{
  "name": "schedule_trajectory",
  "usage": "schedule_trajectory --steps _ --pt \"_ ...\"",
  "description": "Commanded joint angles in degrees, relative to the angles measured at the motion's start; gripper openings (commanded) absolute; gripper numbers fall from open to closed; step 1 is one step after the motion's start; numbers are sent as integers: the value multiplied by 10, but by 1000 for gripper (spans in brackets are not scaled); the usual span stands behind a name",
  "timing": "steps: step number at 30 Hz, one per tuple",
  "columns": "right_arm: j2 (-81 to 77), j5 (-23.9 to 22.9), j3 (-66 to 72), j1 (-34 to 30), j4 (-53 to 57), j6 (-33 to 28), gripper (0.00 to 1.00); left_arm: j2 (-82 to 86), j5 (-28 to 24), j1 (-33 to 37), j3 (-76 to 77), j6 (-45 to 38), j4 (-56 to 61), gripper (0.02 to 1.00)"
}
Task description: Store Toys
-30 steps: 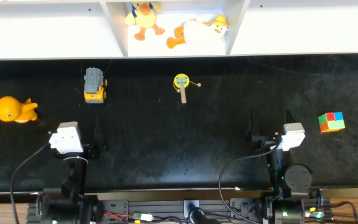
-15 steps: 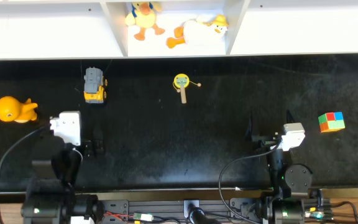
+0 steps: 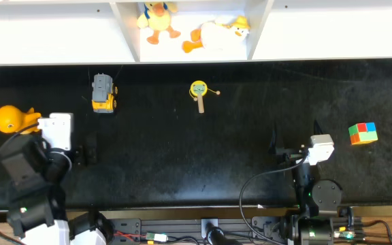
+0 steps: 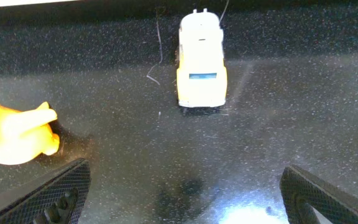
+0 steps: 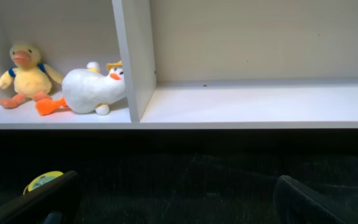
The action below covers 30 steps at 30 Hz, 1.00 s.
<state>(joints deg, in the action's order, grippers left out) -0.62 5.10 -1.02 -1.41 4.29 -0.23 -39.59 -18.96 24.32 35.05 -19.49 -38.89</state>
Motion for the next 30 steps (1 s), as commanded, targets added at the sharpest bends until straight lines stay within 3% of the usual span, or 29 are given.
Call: schedule_trajectory --steps 1,5,12,20,30 --pt "4 -2 7 3 -2 -2 996 -31 -127 73 14 -93 18 991" --pt "4 -2 7 3 -2 -2 996 -75 -184 138 14 -137 39 991" --pt "4 -2 7 3 -2 -2 996 -138 -240 203 15 -175 56 996" --pt "4 -2 7 3 -2 -2 993 -139 -239 271 15 -218 10 993" --pt "4 -2 7 3 -2 -2 996 -148 -164 287 106 -257 -81 996"
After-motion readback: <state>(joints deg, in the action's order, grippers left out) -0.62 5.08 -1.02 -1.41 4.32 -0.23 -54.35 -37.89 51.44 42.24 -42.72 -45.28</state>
